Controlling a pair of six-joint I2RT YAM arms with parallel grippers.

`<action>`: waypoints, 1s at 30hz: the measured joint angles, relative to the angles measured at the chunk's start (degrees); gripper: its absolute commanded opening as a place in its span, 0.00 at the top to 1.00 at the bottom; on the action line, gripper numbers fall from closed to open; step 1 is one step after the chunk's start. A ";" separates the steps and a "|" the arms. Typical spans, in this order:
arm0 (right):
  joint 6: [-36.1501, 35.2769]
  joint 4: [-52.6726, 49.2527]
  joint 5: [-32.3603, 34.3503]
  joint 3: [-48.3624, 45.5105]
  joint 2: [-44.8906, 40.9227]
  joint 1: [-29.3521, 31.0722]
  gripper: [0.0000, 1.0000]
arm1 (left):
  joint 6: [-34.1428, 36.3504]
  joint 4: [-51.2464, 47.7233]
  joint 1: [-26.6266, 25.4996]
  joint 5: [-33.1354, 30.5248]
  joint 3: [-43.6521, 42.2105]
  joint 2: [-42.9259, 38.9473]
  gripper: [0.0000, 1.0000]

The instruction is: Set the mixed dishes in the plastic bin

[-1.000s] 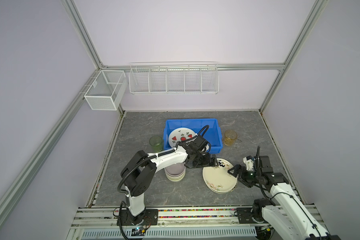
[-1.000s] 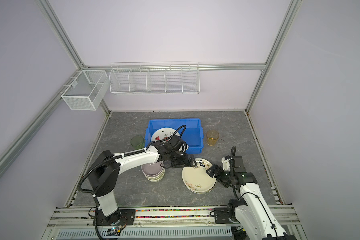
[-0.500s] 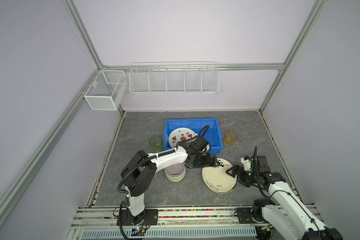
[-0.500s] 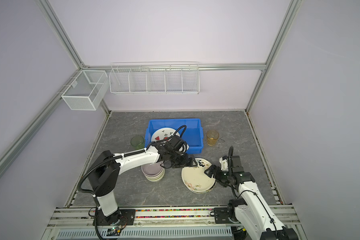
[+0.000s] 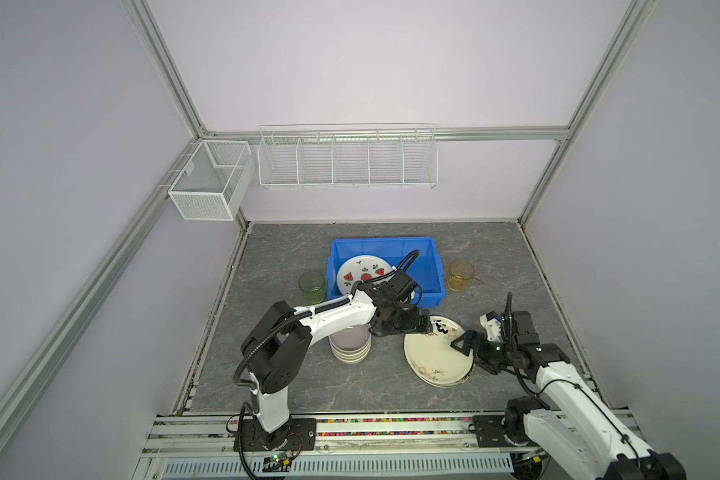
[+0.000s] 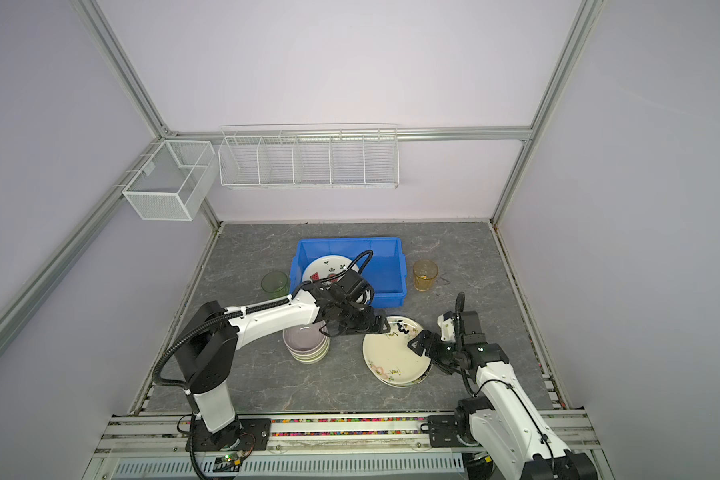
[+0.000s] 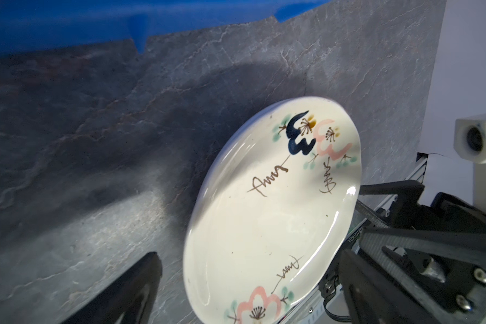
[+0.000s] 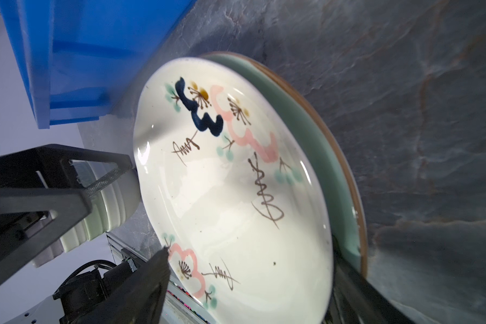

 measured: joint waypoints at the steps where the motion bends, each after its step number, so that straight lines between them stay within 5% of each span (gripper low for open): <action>1: 0.00 0.00 0.00 0.00 0.00 0.00 0.13 | 0.02 0.02 0.00 -0.02 0.07 0.00 0.01; 13: -0.46 1.51 -0.20 0.02 1.88 1.09 0.13 | 0.00 0.50 0.00 0.57 0.11 1.62 0.04; 30: -0.44 2.56 0.31 0.02 2.71 2.23 0.13 | -0.87 0.39 0.04 0.46 0.09 1.92 0.29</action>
